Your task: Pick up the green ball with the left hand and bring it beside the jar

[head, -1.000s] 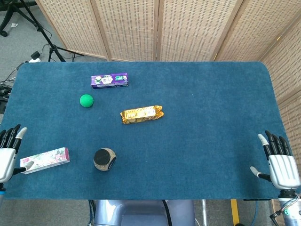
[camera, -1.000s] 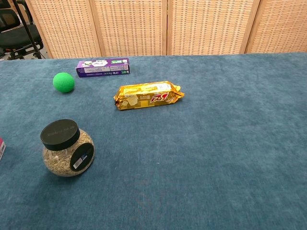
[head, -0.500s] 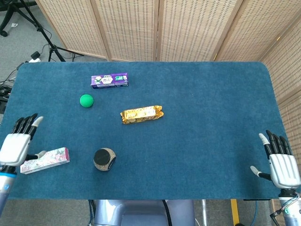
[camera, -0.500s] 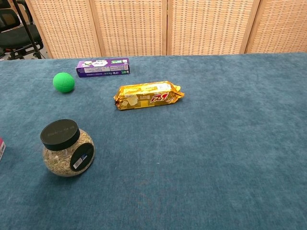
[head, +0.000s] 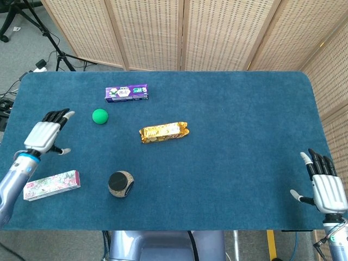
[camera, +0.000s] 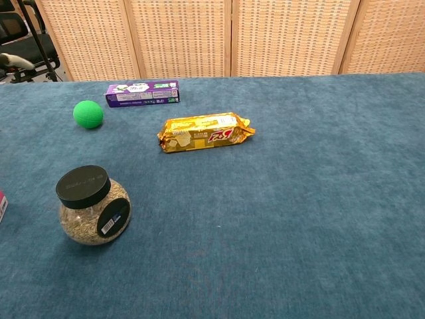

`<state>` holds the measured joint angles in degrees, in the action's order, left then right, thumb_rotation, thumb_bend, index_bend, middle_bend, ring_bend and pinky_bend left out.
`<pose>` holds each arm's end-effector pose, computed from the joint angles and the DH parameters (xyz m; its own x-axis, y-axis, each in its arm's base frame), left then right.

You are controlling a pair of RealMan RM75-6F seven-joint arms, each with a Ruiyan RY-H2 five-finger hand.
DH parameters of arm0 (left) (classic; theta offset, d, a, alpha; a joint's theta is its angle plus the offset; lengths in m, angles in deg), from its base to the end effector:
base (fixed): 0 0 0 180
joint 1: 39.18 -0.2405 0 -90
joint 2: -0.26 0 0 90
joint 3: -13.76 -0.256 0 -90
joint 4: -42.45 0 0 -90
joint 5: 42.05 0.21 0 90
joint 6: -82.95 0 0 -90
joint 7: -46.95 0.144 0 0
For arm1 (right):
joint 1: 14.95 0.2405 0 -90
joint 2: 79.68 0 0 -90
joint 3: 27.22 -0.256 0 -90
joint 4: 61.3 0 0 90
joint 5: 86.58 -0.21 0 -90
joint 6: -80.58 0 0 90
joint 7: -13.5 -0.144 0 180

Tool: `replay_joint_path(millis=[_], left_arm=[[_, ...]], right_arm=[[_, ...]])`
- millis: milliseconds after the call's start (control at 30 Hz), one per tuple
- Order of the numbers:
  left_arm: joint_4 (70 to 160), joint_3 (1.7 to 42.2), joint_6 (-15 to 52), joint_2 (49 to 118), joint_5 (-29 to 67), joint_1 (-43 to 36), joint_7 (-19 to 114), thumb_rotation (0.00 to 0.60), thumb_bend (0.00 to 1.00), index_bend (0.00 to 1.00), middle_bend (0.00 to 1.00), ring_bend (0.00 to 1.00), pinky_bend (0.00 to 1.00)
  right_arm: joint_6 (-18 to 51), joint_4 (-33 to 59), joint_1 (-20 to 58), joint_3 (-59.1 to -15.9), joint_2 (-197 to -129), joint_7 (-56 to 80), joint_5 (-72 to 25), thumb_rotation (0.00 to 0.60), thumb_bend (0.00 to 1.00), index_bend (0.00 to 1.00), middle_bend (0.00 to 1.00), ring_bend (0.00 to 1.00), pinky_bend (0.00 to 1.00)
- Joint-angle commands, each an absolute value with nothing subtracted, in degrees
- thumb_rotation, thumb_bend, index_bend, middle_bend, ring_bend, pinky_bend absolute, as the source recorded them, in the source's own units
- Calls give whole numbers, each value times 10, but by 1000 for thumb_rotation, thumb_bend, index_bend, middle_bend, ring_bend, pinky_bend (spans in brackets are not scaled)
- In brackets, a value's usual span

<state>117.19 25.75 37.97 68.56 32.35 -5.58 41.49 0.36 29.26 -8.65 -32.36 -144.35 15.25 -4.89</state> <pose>-0.2774 0.3727 0.1273 0.4688 0.2672 0.8419 0.8833 -0.1508 -0.4440 -0.3227 -0.1975 0.1580 0.4294 -0.0366 0.9024 -0.9015 0.0419 0.4307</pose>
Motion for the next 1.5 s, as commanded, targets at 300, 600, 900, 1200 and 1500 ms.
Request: replay_joint_path(millis=[300,600,900,1200,1500], left_arm=[[1019,287,474,798,239,58,459,600,0,0,0,0,0],[882,298,523,885,203,111,454,600,0,0,0,0,0],[751,286,554,980,226,154,428,600,0,68,46,47,151],[652,280,521,1046,252,172,414,600,102,392,351,320,445],[634,278,510,1056,266,169,383,600,214,498,434,412,521]], right_arm=[[32,272,-76,-336,-1451,152,-89,600,0,0,0,0,0],[49,257,-71,-346,-1454,149,-120,600,0,0,0,0,0],[59,244,-71,-352,-1458,148,-144,600,0,0,0,0,0],[71,232,-67,-356,-1463,148,-160,600,0,0,0,0,0],[72,233,-66,-356,-1461,142,-157,600,0,0,0,0,0]])
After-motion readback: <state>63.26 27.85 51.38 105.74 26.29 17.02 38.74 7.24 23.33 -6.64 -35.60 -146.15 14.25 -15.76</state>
